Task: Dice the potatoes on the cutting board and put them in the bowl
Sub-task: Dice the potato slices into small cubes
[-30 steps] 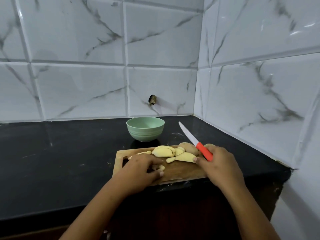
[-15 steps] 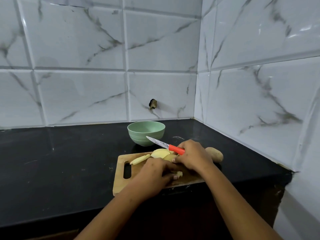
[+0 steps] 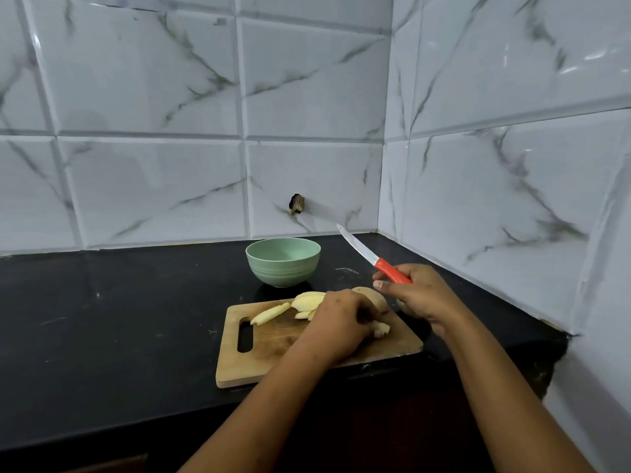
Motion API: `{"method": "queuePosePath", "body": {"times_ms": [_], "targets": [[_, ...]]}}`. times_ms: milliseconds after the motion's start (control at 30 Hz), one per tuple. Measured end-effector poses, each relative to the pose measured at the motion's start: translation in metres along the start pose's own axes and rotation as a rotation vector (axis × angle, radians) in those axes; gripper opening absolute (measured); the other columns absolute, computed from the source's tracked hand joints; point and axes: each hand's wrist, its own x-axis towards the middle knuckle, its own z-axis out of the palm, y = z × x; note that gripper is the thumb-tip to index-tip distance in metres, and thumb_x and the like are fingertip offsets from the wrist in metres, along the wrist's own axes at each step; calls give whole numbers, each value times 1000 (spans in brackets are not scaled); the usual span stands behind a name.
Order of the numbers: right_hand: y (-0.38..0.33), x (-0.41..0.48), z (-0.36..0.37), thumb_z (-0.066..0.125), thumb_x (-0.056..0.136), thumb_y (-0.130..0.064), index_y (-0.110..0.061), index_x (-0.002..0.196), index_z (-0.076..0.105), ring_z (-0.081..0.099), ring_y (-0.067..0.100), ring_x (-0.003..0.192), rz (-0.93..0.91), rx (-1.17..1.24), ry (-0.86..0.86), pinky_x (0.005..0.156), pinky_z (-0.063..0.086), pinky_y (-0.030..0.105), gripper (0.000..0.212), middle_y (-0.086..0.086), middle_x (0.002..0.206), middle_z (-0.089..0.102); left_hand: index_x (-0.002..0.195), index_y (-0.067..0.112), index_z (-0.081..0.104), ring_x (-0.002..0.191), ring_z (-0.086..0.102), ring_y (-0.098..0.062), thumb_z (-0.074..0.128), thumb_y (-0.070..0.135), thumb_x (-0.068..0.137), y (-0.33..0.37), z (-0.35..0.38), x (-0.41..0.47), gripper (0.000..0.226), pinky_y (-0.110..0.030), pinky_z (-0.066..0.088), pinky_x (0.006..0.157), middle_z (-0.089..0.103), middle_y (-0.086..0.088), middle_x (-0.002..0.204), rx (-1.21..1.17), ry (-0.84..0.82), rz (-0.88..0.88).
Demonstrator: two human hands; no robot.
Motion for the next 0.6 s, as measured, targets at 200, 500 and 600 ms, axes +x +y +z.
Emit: {"method": "queuePosePath", "body": {"times_ms": [200, 500, 600], "targets": [[8, -8, 4, 73, 84, -18, -18, 87, 73, 65, 13, 79, -26, -29, 44, 64, 45, 21, 3, 2, 85, 72, 96, 17, 74, 79, 61, -3, 76, 25, 78, 6, -1, -3, 19, -15, 44, 74, 71, 4, 91, -133, 65, -53], [2, -35, 18, 55, 95, -37, -18, 92, 71, 58, 13, 79, -38, -68, 82, 61, 42, 20, 25, 4, 84, 63, 85, 25, 71, 72, 60, 5, 77, 10, 75, -34, -76, -32, 19, -1, 40, 65, 68, 11, 83, -49, 249, -226], [-5, -47, 29, 52, 98, -33, -17, 98, 69, 51, 0, 67, -16, -43, 56, 52, 40, 7, 24, -8, 78, 52, 100, 29, 69, 87, 61, -9, 70, 22, 83, -54, -87, -37, 18, -16, 45, 75, 62, 11, 99, 250, 178, -344]]}}
